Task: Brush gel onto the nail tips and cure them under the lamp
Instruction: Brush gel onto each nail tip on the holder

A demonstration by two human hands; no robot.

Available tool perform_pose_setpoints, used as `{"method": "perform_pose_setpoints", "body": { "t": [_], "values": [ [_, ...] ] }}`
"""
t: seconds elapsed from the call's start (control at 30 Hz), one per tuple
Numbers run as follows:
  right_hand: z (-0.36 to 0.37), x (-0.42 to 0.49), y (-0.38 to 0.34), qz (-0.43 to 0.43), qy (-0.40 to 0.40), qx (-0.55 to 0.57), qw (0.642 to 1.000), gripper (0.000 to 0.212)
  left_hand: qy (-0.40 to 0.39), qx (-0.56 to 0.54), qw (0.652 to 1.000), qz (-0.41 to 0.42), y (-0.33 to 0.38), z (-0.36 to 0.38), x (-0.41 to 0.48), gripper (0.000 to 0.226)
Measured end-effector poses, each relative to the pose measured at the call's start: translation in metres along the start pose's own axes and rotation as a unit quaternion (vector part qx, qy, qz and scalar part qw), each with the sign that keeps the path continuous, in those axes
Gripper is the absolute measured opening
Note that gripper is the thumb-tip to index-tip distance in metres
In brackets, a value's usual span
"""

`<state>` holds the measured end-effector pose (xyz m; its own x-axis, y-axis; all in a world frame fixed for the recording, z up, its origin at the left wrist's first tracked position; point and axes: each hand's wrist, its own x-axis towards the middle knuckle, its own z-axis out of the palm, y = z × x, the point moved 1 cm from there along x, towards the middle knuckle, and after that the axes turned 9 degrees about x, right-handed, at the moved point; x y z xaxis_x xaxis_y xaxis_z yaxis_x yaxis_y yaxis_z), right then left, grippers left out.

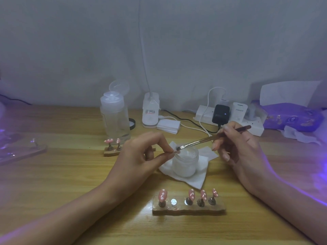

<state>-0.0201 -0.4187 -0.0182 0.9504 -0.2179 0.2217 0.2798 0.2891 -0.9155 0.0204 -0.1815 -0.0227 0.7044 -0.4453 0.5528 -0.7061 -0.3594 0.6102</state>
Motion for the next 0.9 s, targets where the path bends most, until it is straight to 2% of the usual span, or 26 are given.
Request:
{"method": "perform_pose_setpoints", "body": {
  "t": [0.17,0.3,0.43,0.53,0.67,0.8,0.9],
  "values": [
    [-0.0021,0.0009,0.0005,0.000,0.028,0.010,1.000,0.016,0.003,0.005,1.000,0.007,0.0008,-0.0004,-0.0006,0.009],
    [-0.0004,0.0005,0.0016,-0.002,-0.003,-0.006,1.000,0.019,0.000,0.018,1.000,0.007,0.0017,-0.0007,-0.0011,0.010],
    [-0.0016,0.0010,0.0004,-0.004,0.019,0.012,1.000,0.017,-0.006,0.027,1.000,0.007,0.0031,-0.0015,-0.0005,0.009],
    [0.0015,-0.0008,-0.0002,-0.009,-0.015,0.000,1.000,0.019,-0.005,0.018,1.000,0.005,0.0041,-0.0016,-0.0003,0.009],
    [-0.0004,-0.0006,-0.0005,-0.006,0.021,-0.001,1.000,0.019,-0.009,0.002,1.000,-0.001,0.0048,-0.0010,0.0010,0.010],
    [0.0000,-0.0012,-0.0006,-0.007,-0.001,-0.008,1.000,0.019,-0.012,-0.009,1.000,-0.007,0.0041,-0.0011,0.0013,0.010],
    [-0.0001,0.0000,0.0004,-0.004,0.021,-0.002,1.000,0.021,-0.015,-0.013,1.000,-0.011,0.0041,-0.0023,0.0006,0.010]
  ]
}}
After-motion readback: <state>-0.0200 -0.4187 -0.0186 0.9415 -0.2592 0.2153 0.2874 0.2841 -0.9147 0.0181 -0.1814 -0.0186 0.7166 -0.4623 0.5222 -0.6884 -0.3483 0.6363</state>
